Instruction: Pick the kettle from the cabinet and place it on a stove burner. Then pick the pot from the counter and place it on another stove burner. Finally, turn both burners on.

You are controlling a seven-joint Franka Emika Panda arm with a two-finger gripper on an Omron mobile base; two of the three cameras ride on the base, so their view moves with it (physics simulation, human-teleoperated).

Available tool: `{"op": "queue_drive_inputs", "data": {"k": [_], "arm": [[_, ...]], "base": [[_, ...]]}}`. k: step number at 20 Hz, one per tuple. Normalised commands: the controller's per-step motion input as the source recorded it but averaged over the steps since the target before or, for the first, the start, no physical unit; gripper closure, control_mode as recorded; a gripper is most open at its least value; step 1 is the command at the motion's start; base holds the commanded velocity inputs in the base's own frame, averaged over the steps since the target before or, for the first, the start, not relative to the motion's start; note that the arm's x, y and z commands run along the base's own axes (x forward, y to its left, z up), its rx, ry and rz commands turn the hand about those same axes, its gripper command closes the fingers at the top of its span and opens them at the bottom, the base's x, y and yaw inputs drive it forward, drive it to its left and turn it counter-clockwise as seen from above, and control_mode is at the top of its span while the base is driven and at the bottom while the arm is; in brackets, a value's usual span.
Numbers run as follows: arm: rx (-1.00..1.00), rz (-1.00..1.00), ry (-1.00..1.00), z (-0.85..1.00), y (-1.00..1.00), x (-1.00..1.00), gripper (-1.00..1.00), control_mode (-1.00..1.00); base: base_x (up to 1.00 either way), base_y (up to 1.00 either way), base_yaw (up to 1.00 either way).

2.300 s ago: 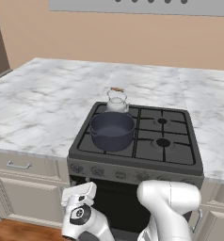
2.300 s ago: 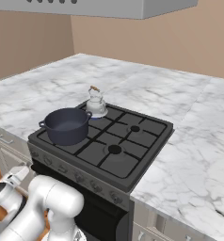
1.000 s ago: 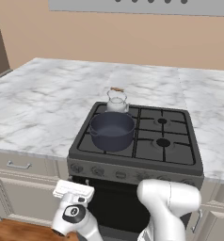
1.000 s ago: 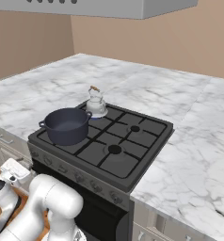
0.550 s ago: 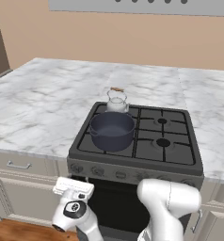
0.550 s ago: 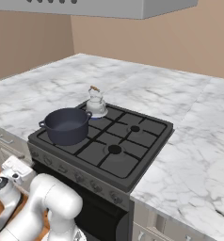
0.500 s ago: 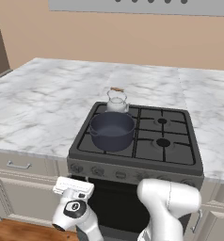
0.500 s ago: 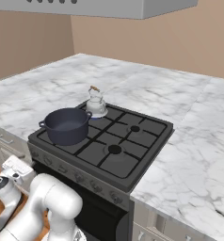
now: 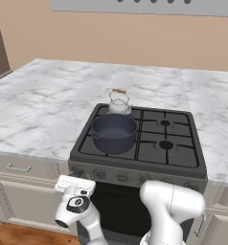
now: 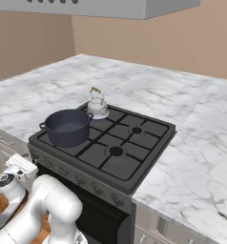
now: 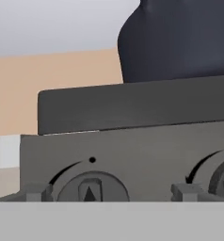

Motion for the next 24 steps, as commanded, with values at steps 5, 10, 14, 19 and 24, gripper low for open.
{"op": "queue_drive_inputs", "data": {"k": [5, 10, 14, 19, 24], "arm": [[0.00, 0.00, 0.02, -0.01, 0.18, 0.19, -1.00, -1.00], [0.00, 0.00, 0.00, -0.04, 0.17, 0.10, -1.00, -1.00], [0.00, 0.00, 0.00, -0.09, 0.03, 0.00, -1.00, -1.00], [0.01, 0.00, 0.00, -0.13, 0.00, 0.00, -1.00, -1.00], [0.01, 0.00, 0.00, -0.02, -0.05, 0.00, -1.00, -1.00]], "base": [[0.00, 0.00, 0.00], [0.00, 0.00, 0.00], [0.00, 0.00, 0.00], [0.00, 0.00, 0.00], [0.00, 0.00, 0.00]]}}
